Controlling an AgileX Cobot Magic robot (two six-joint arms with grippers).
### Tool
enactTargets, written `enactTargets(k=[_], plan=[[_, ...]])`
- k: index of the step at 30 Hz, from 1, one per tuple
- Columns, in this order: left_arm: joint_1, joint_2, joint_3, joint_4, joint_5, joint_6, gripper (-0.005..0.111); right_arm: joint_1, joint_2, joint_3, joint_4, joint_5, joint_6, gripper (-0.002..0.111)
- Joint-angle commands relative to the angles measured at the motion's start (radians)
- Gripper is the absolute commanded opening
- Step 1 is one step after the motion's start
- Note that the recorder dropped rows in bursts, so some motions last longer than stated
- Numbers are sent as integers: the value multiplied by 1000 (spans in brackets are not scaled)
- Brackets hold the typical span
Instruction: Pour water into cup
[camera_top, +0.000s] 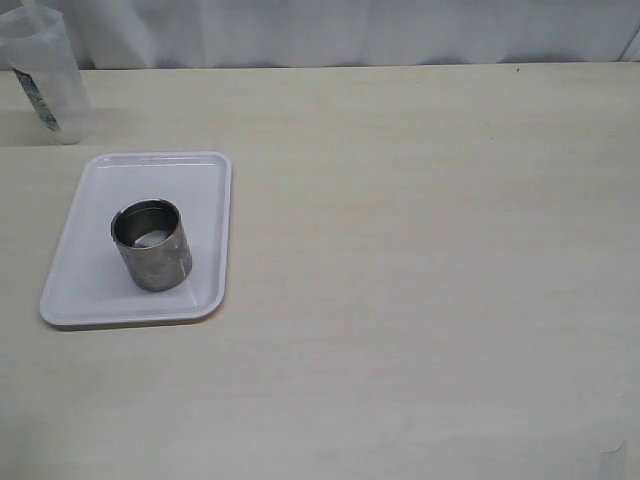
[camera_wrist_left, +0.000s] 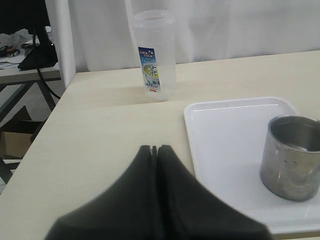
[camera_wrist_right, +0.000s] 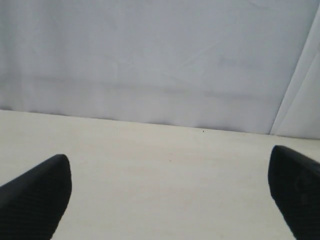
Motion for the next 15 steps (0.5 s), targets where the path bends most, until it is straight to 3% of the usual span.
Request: enactTargets(k=[1, 15], plan=[[-6, -2, 3, 1, -19, -3, 0, -5, -5, 4, -25, 72, 3, 110], [-6, -2, 3, 1, -19, -3, 0, -5, -5, 4, -47, 148, 27, 110]])
